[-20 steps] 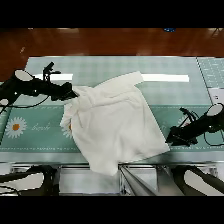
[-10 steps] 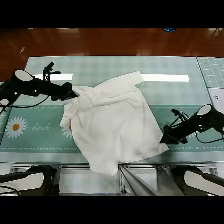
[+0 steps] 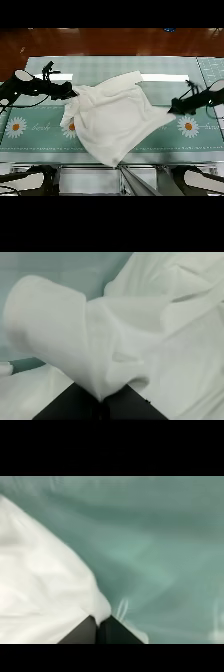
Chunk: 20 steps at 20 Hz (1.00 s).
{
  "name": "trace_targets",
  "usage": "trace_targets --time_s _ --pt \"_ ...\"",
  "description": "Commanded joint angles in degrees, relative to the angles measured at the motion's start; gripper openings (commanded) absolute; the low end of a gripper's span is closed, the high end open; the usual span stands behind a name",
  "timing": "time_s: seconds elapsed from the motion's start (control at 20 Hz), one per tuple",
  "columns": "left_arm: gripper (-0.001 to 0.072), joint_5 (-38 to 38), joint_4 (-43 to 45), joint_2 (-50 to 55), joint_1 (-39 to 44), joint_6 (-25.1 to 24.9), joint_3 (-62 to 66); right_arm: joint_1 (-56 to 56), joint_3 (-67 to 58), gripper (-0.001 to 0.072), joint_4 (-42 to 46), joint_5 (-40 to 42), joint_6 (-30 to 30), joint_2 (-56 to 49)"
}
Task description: Fold the shirts.
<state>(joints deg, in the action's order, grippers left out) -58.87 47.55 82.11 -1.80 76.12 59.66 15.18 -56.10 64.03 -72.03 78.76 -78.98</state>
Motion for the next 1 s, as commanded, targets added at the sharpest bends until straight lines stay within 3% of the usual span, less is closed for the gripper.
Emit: trace_targets --time_s 0.0,0.3,0.55,0.6,0.65,0.7,0.85,0.95 --pt "0.0028 0.37 -0.02 0.04 0.04 0.15 0.00 2.97 -18.78 0.0020 0.63 1.75 3.02 -7.15" --pt "0.0028 -0.50 -0.04 0.04 0.04 0.20 0.00 1.25 -50.45 0.0020 -10.01 2.23 4.13 -30.75" --pt "0.0028 -0.52 -0.02 0.04 0.04 0.20 0.00 -1.53 -57.94 0.0021 -17.42 9.03 6.25 -40.74" --pt "0.0028 -0.50 -0.02 0.04 0.04 0.20 0.00 -1.79 -57.92 0.0074 -17.79 9.22 6.99 -41.38" --pt "0.0028 -0.52 -0.02 0.04 0.04 0.17 0.00 -1.81 -57.92 0.0299 -17.79 8.70 8.09 -41.51" --pt "0.0028 -0.50 -0.02 0.04 0.04 0.17 0.00 -1.70 -57.94 0.0407 -17.77 6.99 7.74 -41.16" --pt "0.0028 -0.52 0.00 0.04 0.04 0.15 0.00 1.73 -57.92 0.0407 -15.82 -1.86 7.58 -37.27" --pt "0.0028 -0.52 0.00 0.04 0.04 0.17 0.00 4.17 -57.88 0.0406 -7.15 -10.58 9.60 -32.61"
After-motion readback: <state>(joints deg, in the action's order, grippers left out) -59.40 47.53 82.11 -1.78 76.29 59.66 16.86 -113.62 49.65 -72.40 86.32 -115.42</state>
